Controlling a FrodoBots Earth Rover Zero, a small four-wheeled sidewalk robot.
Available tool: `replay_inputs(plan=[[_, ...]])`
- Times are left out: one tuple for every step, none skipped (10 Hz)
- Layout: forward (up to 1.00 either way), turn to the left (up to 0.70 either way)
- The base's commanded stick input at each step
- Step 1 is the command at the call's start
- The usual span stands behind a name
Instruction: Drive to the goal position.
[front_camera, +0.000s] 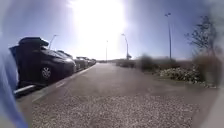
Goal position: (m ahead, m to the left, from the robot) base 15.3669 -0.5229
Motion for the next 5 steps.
replay_inputs(plan=[[0.85, 0.0], [0.85, 0.0], [1.0, 0.0], [1.0, 0.0], [1.0, 0.0]])
